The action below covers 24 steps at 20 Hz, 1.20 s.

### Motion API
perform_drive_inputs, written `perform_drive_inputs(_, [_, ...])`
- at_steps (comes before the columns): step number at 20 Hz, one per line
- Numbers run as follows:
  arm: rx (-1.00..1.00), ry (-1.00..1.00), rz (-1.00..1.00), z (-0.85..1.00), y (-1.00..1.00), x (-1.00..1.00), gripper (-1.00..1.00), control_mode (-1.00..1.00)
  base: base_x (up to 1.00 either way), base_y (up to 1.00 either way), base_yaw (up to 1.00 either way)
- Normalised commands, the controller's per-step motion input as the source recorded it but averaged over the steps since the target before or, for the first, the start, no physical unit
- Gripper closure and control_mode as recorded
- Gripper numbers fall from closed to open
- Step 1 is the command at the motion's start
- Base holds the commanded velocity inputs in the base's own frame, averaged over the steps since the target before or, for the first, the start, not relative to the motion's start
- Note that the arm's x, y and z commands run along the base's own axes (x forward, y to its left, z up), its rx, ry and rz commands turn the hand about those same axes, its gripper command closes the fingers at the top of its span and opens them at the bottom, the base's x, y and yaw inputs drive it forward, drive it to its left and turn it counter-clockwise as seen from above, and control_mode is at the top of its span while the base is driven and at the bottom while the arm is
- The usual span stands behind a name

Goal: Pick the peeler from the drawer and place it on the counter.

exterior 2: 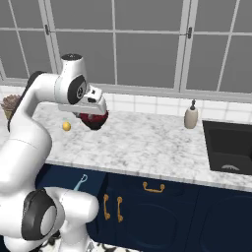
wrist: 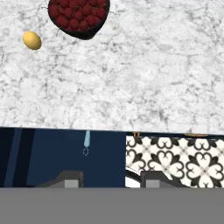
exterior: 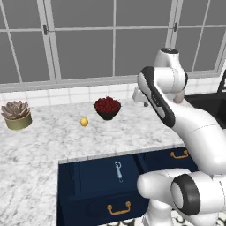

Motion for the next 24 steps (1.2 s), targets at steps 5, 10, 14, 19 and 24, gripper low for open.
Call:
perform_drive_inputs(5, [0.0,-0.02,0.0,0.0,0.0,-0.36,-1.0,-1.0,0.0,0.0,0.0])
perform_drive_inputs(10, [0.0,-0.04,0.02,0.0,0.0,-0.54,-1.0,-1.0,0.0,0.0,0.0])
perform_drive_inputs(14, [0.0,-0.04,0.01,0.0,-0.01,-0.35,-1.0,-1.0,0.0,0.0,0.0])
perform_drive_inputs(19, [0.0,0.0,0.0,0.0,0.0,0.0,-1.0,-1.0,0.0,0.0,0.0])
perform_drive_inputs(24, [0.0,0.0,0.0,0.0,0.0,0.0,-1.0,-1.0,0.0,0.0,0.0])
